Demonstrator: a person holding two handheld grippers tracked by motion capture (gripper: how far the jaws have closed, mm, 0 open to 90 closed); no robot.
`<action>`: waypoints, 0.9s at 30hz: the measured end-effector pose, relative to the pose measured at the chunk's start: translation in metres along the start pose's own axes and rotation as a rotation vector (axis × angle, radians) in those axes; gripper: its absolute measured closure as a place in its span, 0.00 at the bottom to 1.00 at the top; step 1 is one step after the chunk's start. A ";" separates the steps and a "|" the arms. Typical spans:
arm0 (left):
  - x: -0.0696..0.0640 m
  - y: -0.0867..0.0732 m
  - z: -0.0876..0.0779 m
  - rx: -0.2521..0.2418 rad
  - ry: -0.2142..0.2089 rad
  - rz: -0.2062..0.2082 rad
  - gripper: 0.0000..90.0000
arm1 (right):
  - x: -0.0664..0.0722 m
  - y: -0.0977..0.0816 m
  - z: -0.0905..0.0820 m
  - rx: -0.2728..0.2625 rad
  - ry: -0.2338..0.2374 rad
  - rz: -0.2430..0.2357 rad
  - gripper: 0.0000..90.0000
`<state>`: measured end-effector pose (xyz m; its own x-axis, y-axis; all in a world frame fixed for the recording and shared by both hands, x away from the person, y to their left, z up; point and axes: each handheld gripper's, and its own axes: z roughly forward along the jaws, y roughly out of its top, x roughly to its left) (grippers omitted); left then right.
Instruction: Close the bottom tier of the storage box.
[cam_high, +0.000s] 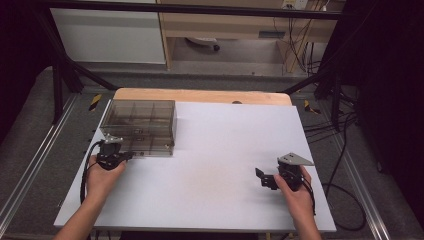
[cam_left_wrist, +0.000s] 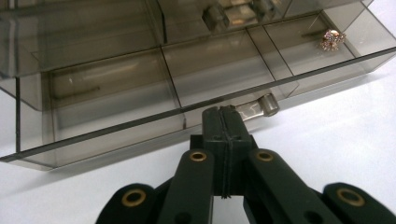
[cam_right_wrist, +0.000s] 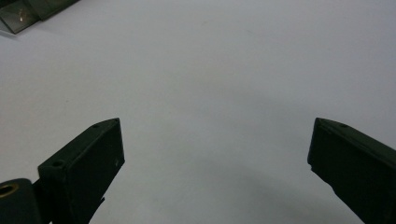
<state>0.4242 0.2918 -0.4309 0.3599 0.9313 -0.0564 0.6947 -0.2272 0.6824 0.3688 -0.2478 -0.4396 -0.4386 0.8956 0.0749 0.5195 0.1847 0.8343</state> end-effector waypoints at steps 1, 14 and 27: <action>0.000 0.001 0.000 0.002 0.000 0.004 1.00 | -0.001 0.000 0.000 0.000 -0.001 -0.004 0.05; 0.002 0.007 0.002 -0.004 0.005 0.006 1.00 | 0.001 -0.001 0.002 0.010 0.002 -0.001 0.05; 0.004 0.011 0.010 0.016 0.008 0.010 1.00 | 0.000 -0.001 0.001 0.008 0.005 -0.008 0.04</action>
<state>0.4400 0.2906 -0.4311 0.3618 0.9312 -0.0443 0.7009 -0.2404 0.6715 0.3692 -0.2477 -0.4406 -0.4461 0.8922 0.0708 0.5216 0.1948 0.8306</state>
